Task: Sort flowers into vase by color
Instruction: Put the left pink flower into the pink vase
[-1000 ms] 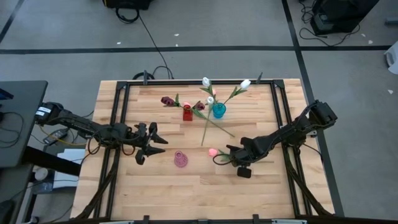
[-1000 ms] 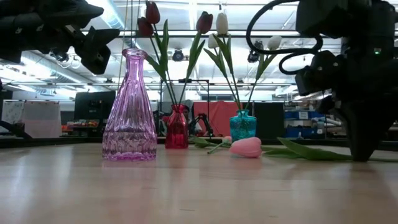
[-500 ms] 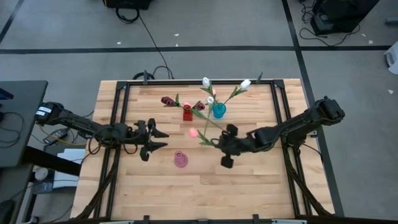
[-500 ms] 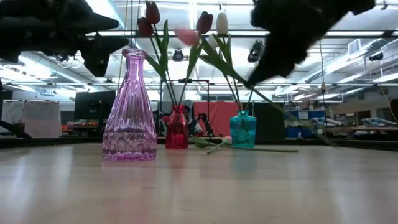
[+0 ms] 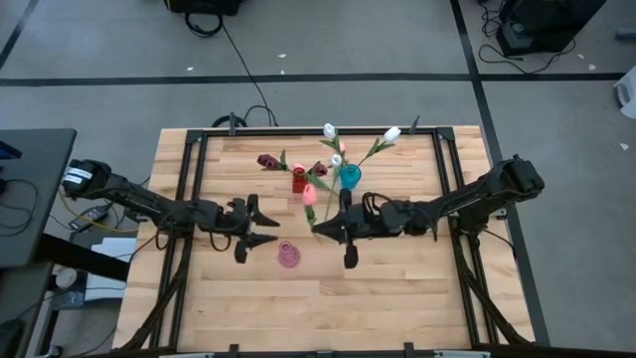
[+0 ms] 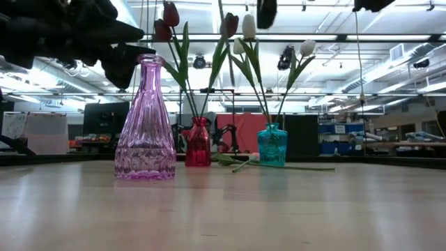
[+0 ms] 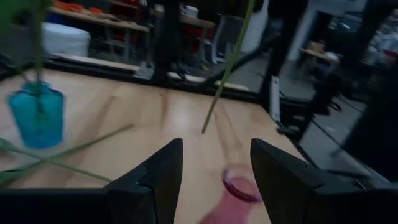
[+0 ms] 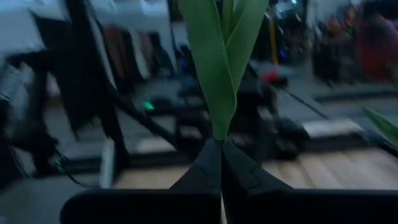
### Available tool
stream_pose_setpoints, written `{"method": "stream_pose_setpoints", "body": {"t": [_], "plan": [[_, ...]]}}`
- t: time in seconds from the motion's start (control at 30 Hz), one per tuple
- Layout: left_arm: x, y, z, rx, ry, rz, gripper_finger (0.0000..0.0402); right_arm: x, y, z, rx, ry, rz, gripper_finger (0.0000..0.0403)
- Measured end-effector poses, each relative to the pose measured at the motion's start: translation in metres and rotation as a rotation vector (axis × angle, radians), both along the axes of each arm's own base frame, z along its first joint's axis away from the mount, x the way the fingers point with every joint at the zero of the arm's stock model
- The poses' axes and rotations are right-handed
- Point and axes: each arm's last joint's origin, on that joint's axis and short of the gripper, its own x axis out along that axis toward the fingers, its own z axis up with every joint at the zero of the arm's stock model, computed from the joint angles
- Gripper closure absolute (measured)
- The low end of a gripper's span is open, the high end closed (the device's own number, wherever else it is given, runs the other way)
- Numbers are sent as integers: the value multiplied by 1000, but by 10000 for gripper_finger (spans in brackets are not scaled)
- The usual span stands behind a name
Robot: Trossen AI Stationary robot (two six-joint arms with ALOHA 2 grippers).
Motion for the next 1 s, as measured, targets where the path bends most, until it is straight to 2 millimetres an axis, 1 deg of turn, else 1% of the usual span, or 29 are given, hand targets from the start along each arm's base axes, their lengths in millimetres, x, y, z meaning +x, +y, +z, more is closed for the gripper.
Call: {"method": "stream_pose_setpoints", "body": {"t": [0.17,0.3,0.43,0.57,0.67,0.8,1.0], "plan": [[-1,-2,0,-1,4,-71,208,13,8,11,24,-120,41,400],[0,-2,-2,2,20,-81,208,33,15,14,21,-164,84,399],[0,-2,-3,3,28,-79,208,56,21,19,-34,-199,122,399],[0,-3,-5,-18,48,-92,208,73,20,21,-89,-175,143,399],[-1,-4,-6,-16,59,-94,208,77,15,25,-100,-176,132,398],[-1,-6,-6,15,55,-86,208,83,9,16,-128,-157,120,398],[-1,-6,-7,9,68,-67,208,88,1,4,-118,-117,118,398]]}}
